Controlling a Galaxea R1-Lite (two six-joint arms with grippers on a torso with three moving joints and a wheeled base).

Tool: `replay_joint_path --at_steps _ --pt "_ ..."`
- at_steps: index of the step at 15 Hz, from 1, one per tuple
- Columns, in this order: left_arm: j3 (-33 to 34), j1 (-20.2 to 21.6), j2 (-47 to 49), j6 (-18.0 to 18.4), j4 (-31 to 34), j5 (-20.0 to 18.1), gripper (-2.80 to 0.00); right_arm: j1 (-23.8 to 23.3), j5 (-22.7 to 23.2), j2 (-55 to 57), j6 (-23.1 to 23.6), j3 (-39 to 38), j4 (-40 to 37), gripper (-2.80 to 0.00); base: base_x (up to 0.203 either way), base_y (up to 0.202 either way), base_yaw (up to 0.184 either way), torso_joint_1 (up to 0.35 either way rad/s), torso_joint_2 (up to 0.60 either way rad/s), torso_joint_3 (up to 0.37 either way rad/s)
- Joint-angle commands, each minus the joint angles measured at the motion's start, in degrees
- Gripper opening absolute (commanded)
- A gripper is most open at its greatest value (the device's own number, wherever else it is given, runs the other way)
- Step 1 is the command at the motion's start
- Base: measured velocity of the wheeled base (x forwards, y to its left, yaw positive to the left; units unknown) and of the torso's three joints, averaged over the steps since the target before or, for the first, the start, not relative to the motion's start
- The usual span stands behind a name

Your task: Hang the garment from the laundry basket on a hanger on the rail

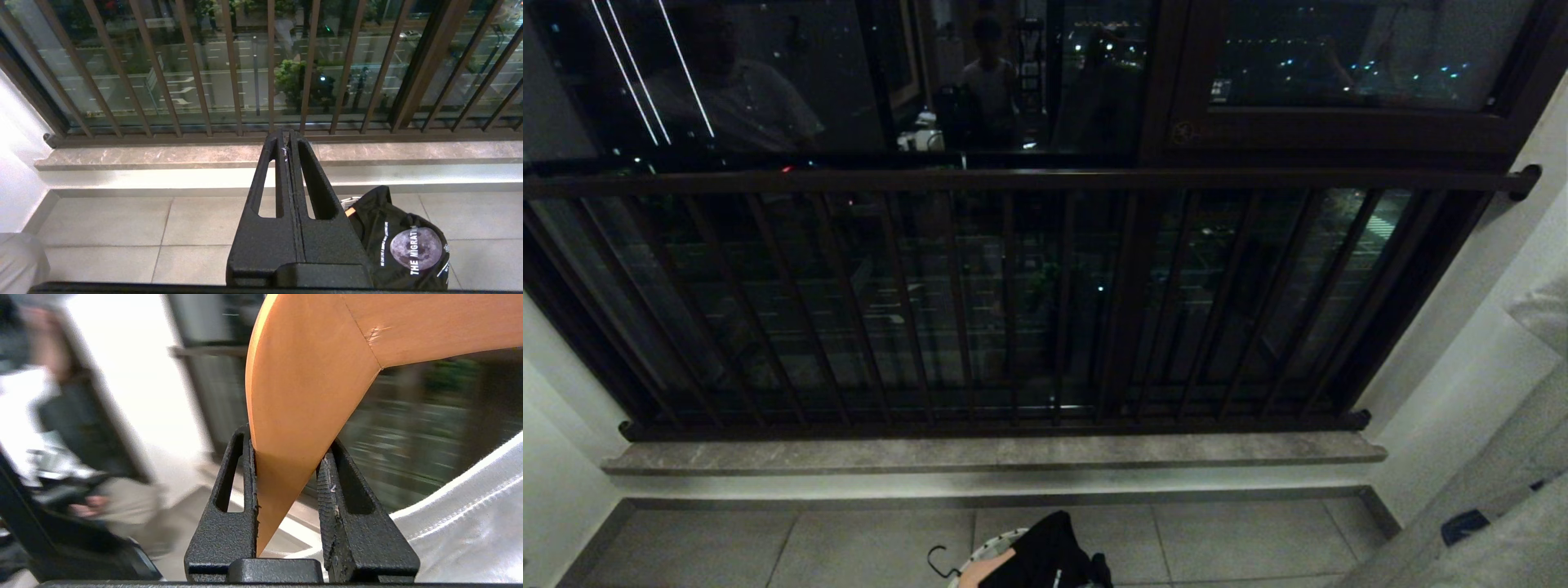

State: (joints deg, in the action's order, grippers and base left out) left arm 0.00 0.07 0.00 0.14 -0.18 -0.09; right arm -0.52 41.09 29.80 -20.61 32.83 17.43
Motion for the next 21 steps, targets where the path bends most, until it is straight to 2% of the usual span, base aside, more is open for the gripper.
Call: replay_joint_path --at_steps 1,5,8,11,13,14,16,21 --pt "0.09 0.01 0.0 0.02 0.0 0.01 -2.8 0.07 3.66 10.89 -1.19 1.57 6.0 -2.8 0.0 0.0 0.0 0.0 0.0 0.0" --pt "0.09 0.01 0.0 0.04 0.0 0.01 -2.8 0.13 12.05 28.1 -2.15 3.45 21.39 -2.8 0.0 0.0 0.0 0.0 0.0 0.0" --pt "0.09 0.01 0.0 -0.05 0.0 0.01 -2.8 -0.45 21.28 39.61 -2.8 4.67 36.89 -2.8 0.0 0.0 0.0 0.0 0.0 0.0" --pt "0.09 0.01 0.0 0.21 -0.08 0.01 -2.8 -8.25 32.06 47.29 -3.34 8.23 45.36 -2.8 0.0 0.0 0.0 0.0 0.0 0.0" --pt "0.09 0.01 0.0 0.3 -0.08 0.01 -2.8 -14.19 42.94 51.15 -3.4 10.19 49.65 -2.8 0.0 0.0 0.0 0.0 0.0 0.0" --pt "0.09 0.01 0.0 0.3 -0.08 0.01 -2.8 -16.18 45.17 53.39 -3.39 11.41 51.75 -2.8 0.0 0.0 0.0 0.0 0.0 0.0" --pt "0.09 0.01 0.0 0.3 -0.08 0.01 -2.8 -17.79 46.37 57.19 -3.39 15.5 54.23 -2.8 0.0 0.0 0.0 0.0 0.0 0.0" --pt "0.09 -0.07 0.0 0.21 -0.08 0.01 -2.8 -18.02 46.57 62.62 -3.71 25.6 53.77 -2.8 0.0 0.0 0.0 0.0 0.0 0.0"
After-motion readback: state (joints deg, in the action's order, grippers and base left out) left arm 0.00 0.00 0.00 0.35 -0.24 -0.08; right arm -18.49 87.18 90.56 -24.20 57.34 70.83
